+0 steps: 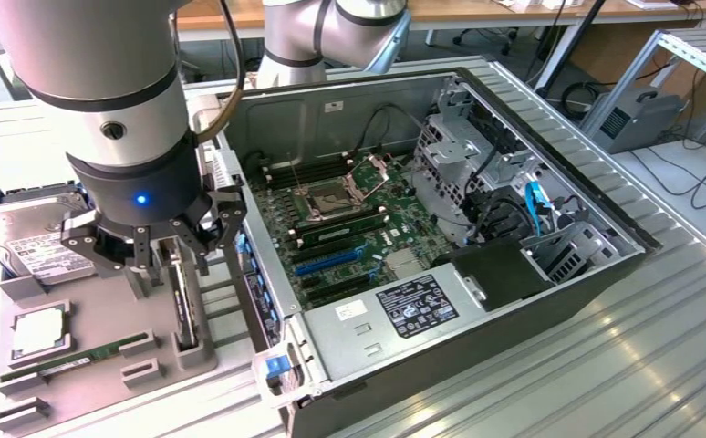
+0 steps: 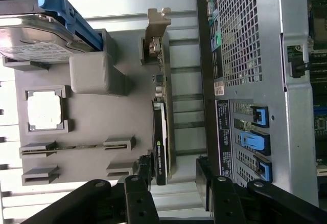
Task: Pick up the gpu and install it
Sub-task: 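Pick up the gpu and move the gpu toward the slot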
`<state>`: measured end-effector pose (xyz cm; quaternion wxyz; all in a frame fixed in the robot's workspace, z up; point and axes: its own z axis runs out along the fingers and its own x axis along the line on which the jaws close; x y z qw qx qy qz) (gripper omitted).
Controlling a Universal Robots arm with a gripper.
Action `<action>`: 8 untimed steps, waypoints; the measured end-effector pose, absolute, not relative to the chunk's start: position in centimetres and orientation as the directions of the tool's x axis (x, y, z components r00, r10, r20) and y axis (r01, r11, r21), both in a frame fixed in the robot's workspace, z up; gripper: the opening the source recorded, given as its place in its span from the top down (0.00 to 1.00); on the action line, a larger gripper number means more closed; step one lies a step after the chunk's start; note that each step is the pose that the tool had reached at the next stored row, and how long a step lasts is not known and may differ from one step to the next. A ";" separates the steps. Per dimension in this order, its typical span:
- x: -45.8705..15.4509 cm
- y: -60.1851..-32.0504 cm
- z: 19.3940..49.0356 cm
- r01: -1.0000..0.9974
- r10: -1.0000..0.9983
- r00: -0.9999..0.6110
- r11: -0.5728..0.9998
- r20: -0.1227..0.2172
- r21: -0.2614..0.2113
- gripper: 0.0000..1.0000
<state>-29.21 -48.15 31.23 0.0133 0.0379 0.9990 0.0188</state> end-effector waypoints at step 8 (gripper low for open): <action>-29.2 -48.1 31.0 0.075 0.076 -0.997 0.996 -0.025 0.039 0.52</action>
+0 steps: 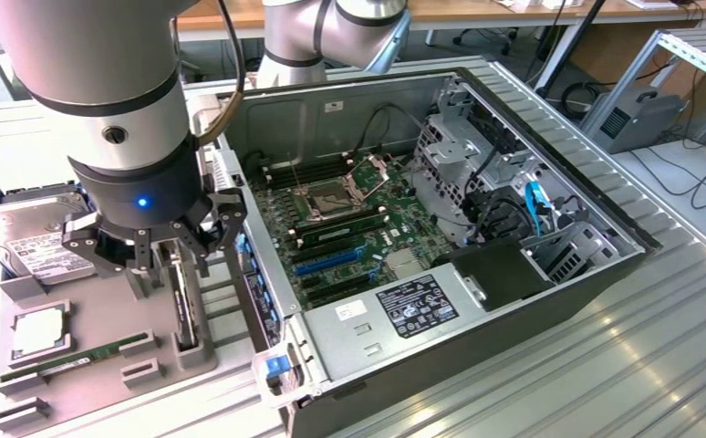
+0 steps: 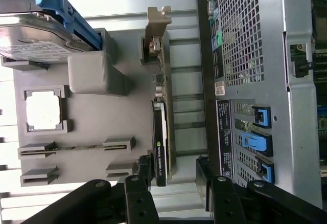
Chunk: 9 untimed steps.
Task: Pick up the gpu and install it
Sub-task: 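Pick up the gpu and move the gpu toward the slot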
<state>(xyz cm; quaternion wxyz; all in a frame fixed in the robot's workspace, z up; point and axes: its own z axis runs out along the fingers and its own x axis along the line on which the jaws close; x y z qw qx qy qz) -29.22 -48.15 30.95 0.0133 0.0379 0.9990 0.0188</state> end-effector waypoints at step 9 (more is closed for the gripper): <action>-29.2 -48.1 30.6 0.075 0.076 -0.997 0.996 -0.025 0.039 0.52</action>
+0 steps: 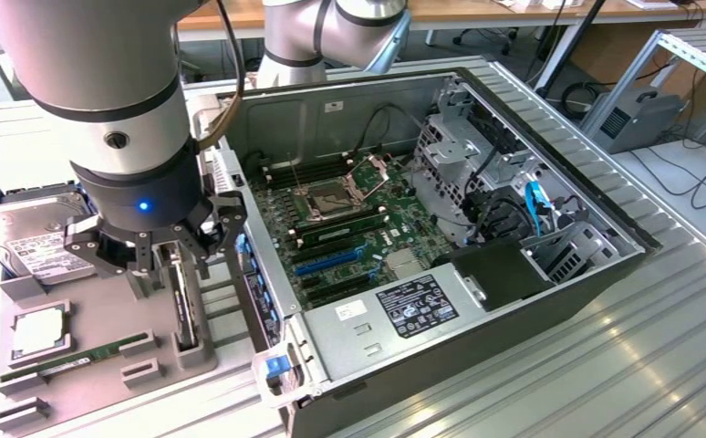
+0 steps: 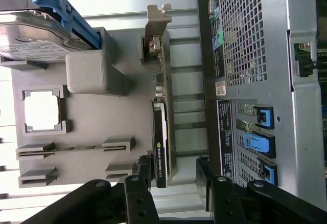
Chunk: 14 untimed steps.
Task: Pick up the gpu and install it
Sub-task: 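Pick up the gpu and move the gpu toward the slot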
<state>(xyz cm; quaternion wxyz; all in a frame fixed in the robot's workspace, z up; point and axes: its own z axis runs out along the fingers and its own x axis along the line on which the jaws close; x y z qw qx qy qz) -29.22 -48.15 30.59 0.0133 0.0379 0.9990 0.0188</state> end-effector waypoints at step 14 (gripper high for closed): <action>-29.2 -48.1 30.3 0.075 0.076 -0.997 0.996 -0.025 0.039 0.52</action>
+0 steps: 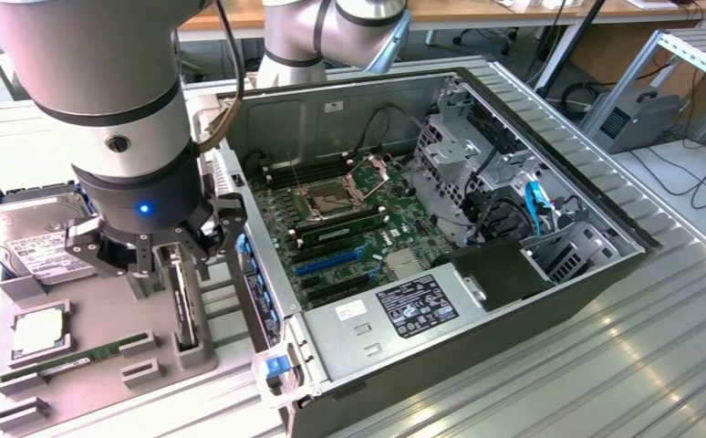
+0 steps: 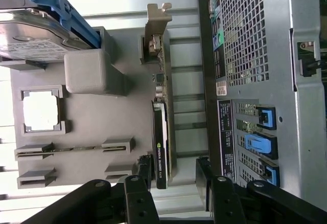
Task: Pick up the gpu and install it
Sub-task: 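Pick up the gpu and move the gpu toward the slot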
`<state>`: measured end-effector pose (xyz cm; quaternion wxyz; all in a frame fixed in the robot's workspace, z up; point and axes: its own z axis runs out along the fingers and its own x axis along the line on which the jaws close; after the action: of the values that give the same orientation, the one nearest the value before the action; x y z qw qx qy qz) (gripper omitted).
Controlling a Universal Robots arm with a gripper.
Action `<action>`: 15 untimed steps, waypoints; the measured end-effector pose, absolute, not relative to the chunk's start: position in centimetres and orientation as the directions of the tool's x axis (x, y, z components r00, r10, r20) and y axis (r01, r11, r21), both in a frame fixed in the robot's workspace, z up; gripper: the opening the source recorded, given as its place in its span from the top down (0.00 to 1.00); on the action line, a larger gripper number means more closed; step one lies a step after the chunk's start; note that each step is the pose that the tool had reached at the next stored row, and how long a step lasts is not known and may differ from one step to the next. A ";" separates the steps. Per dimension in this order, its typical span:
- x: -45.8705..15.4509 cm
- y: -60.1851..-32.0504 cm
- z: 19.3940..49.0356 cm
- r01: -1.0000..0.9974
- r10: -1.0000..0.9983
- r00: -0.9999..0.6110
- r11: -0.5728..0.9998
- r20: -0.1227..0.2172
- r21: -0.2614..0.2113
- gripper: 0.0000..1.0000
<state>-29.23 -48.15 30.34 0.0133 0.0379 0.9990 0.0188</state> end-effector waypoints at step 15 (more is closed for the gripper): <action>-29.3 -48.1 29.5 0.075 0.076 -0.997 0.996 -0.025 0.039 0.52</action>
<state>-29.33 -48.15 29.52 0.0133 0.0379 0.9990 0.0188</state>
